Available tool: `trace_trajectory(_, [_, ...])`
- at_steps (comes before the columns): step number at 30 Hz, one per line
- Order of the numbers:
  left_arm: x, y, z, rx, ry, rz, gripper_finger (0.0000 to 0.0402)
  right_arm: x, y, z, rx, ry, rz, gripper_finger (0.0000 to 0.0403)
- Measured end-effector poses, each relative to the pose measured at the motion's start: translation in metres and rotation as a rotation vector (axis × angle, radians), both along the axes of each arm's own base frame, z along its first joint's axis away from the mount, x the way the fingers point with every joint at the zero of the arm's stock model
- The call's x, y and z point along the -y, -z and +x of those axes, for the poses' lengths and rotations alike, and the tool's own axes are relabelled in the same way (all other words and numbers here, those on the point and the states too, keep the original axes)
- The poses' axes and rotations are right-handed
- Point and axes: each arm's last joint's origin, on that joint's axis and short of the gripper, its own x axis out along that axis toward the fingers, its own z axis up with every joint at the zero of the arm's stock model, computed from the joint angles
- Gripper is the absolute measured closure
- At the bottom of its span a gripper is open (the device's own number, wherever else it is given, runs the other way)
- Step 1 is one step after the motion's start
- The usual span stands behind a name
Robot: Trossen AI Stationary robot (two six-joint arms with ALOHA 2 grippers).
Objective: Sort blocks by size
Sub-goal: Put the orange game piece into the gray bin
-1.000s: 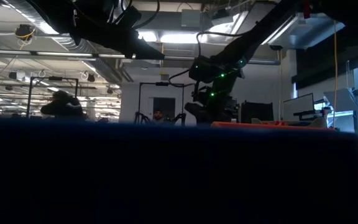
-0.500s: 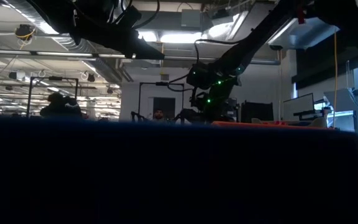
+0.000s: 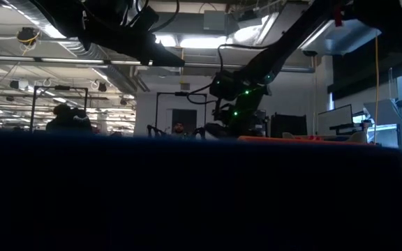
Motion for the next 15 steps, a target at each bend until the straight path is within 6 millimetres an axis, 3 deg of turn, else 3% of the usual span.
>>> trace_trajectory(8, [0.000, 0.000, 0.000, -0.004, 0.000, -0.002, 0.0402, -0.006, -0.027, -0.013, -0.052, -0.014, -0.012, 0.0247])
trace_trajectory(15, [0.000, 0.000, 0.000, -0.004, 0.000, -0.002, 0.0402, -0.015, -0.074, -0.034, -0.100, 0.005, -0.095, 0.0264])
